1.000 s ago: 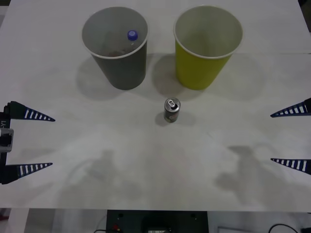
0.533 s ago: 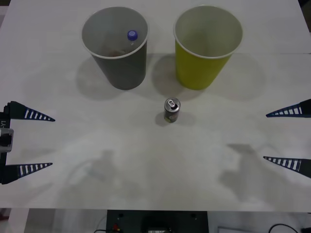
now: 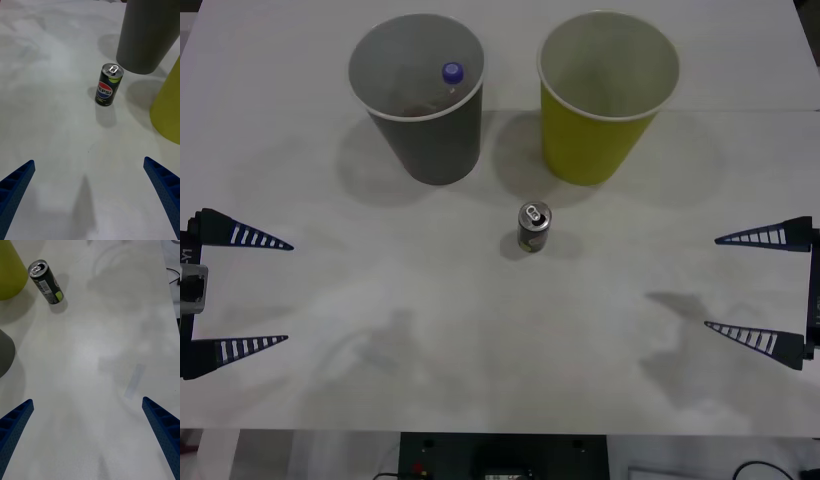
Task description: Put the can into the green bin and the plastic bottle into the gray bin
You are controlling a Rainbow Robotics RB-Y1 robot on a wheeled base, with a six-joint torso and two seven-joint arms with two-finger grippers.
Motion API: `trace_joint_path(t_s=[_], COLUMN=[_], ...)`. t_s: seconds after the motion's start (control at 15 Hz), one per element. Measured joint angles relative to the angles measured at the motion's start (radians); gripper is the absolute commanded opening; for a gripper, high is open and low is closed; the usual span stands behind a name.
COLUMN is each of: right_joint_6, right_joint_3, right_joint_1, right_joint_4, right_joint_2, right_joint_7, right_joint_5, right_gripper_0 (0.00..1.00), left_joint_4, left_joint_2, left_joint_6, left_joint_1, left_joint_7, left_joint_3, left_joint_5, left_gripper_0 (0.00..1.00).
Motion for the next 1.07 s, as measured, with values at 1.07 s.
trace_joint_path(t_s=[1.07], right_joint_6=[0.062], right_joint_3=[0.393], right_joint_1=[-0.207], right_joint_4=[0.438], right_joint_2=[0.140], right_joint_7=[0.357], right_joint_5=[-0.411], right_gripper_0=[1.00], left_joint_4=[0.000], left_joint_2=[0.000], left_joint_6=[0.000], left_joint_1=[0.000], left_joint_7=[0.000], left_joint_3=[0.000], left_joint_5=[0.000], left_gripper_0=[1.00])
